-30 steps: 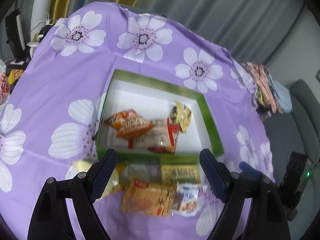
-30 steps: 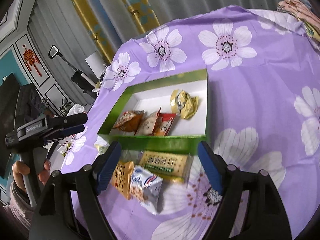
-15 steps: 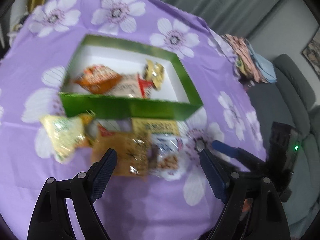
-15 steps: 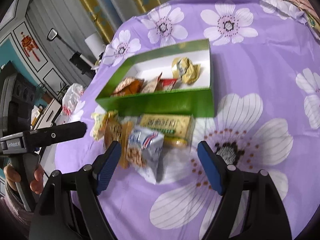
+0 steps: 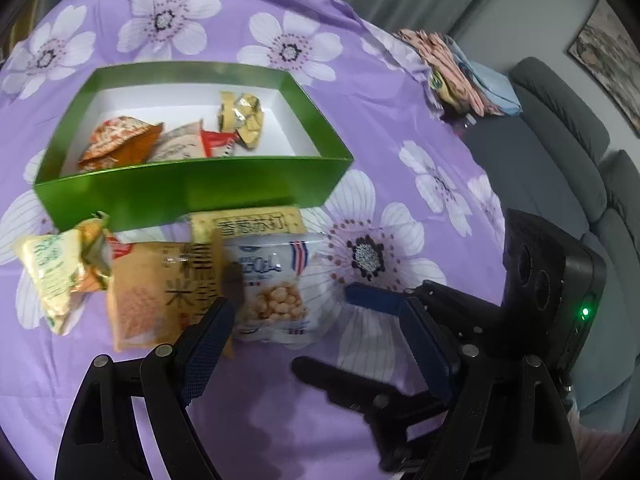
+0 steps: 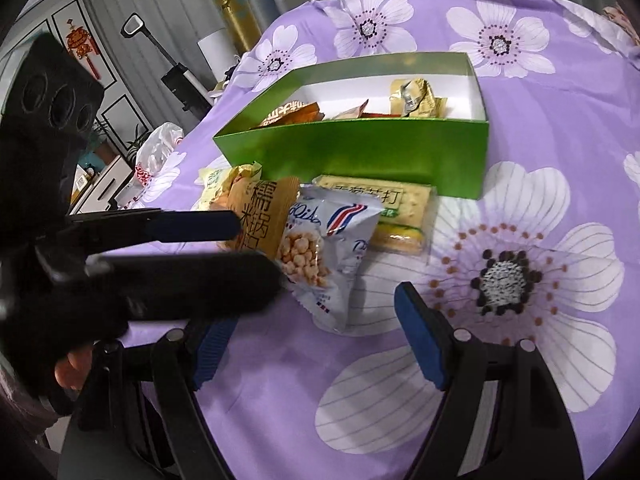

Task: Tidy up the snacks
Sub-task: 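Move the left gripper to the white-blue peanut bag and grasp it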

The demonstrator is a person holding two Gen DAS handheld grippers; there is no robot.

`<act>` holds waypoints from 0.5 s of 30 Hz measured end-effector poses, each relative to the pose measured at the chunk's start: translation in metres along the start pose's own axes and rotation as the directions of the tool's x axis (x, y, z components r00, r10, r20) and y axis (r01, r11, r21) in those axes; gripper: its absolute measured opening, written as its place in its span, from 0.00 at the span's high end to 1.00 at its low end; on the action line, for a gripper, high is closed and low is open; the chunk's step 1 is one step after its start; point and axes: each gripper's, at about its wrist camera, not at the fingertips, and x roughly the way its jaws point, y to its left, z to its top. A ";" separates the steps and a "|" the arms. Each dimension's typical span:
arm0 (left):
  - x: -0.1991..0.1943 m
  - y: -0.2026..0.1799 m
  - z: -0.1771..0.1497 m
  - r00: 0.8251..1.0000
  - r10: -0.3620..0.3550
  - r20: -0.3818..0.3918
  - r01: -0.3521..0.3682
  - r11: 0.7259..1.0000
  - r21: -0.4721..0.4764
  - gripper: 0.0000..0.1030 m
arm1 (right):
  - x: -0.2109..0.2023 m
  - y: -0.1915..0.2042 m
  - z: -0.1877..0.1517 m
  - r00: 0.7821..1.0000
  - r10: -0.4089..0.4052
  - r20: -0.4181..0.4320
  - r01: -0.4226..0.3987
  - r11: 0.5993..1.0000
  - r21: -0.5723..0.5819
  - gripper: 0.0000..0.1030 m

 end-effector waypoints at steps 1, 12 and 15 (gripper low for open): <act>0.003 0.001 0.001 1.000 -0.003 -0.005 0.003 1.000 -0.004 0.18 | 0.001 0.000 -0.001 1.000 0.008 0.003 -0.008 1.000 0.003 0.24; 0.035 0.010 0.012 0.997 -0.002 -0.077 -0.002 0.998 -0.057 0.18 | 0.026 0.000 0.003 0.997 0.075 -0.016 -0.075 0.997 0.016 0.27; 0.043 0.014 0.015 0.995 -0.006 -0.102 -0.002 0.997 -0.080 0.24 | 0.033 0.002 0.006 0.996 0.078 -0.030 -0.078 0.997 0.011 0.34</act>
